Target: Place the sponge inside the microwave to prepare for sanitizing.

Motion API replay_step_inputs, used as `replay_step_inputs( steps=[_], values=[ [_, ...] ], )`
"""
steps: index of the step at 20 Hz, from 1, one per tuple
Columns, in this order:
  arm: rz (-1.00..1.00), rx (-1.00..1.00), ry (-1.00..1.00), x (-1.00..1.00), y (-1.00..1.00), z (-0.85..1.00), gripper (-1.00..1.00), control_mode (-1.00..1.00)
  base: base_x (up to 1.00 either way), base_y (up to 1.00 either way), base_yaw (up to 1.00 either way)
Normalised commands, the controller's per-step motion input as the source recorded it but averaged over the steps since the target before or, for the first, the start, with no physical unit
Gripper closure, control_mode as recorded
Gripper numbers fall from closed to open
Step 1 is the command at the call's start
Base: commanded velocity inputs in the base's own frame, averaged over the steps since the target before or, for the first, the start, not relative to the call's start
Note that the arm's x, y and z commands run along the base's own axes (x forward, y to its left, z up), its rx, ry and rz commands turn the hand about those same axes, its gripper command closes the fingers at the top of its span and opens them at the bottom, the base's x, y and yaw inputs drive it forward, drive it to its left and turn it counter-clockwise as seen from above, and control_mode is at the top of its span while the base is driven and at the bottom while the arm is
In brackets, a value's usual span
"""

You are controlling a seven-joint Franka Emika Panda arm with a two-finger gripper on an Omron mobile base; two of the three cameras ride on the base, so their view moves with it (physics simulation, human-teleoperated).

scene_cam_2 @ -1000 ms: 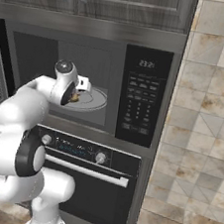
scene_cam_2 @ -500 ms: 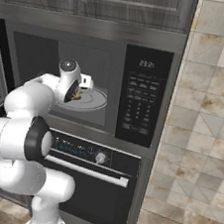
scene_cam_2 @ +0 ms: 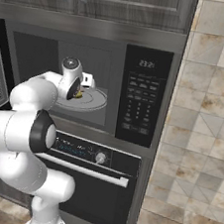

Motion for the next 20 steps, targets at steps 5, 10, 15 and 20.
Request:
replay_step_inputs(
  steps=[5, 10, 15, 20],
  values=[
    [0.00, 0.00, 0.00, 0.00, 0.00, -0.34, 1.00, -1.00, 0.00, 0.00, 0.00],
    [0.00, 0.00, 0.00, 0.00, 0.00, -0.35, 1.00, -1.00, 0.00, 0.00, 0.00],
    [0.00, 0.00, 0.00, 0.00, 0.00, -0.28, -1.00, -1.00, 0.00, 0.00, 0.00],
    [0.00, 0.00, 0.00, -0.01, -0.01, -0.18, -1.00, -1.00, 0.00, 0.00, 0.00]
  ],
)
